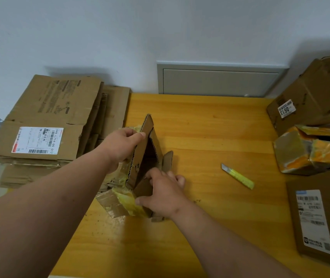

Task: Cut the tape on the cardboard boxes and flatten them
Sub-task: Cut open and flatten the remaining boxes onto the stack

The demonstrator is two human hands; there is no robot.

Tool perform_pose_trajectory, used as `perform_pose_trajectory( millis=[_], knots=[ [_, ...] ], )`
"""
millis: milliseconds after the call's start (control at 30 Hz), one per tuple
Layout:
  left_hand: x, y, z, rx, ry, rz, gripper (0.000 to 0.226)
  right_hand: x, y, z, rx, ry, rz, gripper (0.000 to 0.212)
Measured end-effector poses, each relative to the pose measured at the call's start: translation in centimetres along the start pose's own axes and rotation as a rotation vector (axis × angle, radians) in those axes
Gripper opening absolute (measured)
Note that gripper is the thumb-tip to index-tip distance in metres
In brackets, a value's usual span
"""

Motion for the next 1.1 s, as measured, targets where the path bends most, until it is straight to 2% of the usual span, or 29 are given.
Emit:
perform_pose_trajectory(
  millis=[167,300,400,467,633,700,767,933,1000,1033,1100],
  knots=[
    [-0.3,-0.5,-0.6,0.015,0.017,0.010,0.033,-0.4,-0.4,0.1,0.036,-0.015,-0.015,0.060],
    [-0.1,-0.7,-1.0,0.039,0.013,0.022,0.038,-0.6,-1.5,0.6,-0.016,-0.088,-0.036,0.060],
    [0.4,-1.0,-1.4,0.080,0.009,-0.006,0.032,-0.6,-2.3,0.5,-0.043,-0.092,-0.054,0.060],
    [0.7,-1.4,-1.9,0.140,0.010,-0.037,0.031,-0.4,-2.8,0.3,-0.049,-0.034,-0.069,0.060],
    [1.5,-2.5,-2.7,0.294,-0.015,-0.093,0.030,0.0,-5.4,-0.5,-0.029,0.319,-0.202,0.066],
    [1.7,-2.6,-3.0,0.287,-0.019,-0.083,0.029,0.1,-6.2,-0.3,-0.039,0.349,-0.214,0.058],
    [1.9,-2.6,-3.4,0.282,-0.015,-0.074,0.030,0.2,-6.8,-0.2,-0.044,0.347,-0.224,0.062],
    [2.4,-2.4,-4.3,0.233,-0.011,-0.042,0.025,-0.5,-8.2,0.3,0.028,0.244,-0.252,0.055],
    [2.5,-2.0,-4.5,0.187,-0.015,-0.008,0.025,-0.7,-9.1,0.6,0.139,0.263,-0.270,0.037],
    [2.6,-1.9,-4.7,0.167,-0.018,0.006,0.025,-0.8,-9.5,0.8,0.271,0.301,-0.300,0.028],
    [2.6,-1.7,-5.0,0.144,-0.019,0.018,0.026,-1.0,-10.2,1.5,0.561,0.345,-0.383,0.033]
  ],
)
Point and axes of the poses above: each hand's wrist, its own x-axis towards the middle knuckle, its own z-axis out of the back of the hand, y = z × x, the point moved 9 cm from there along x, towards the middle knuckle, and after that the axes turned 13 degrees about -z, right-handed, at the moved point
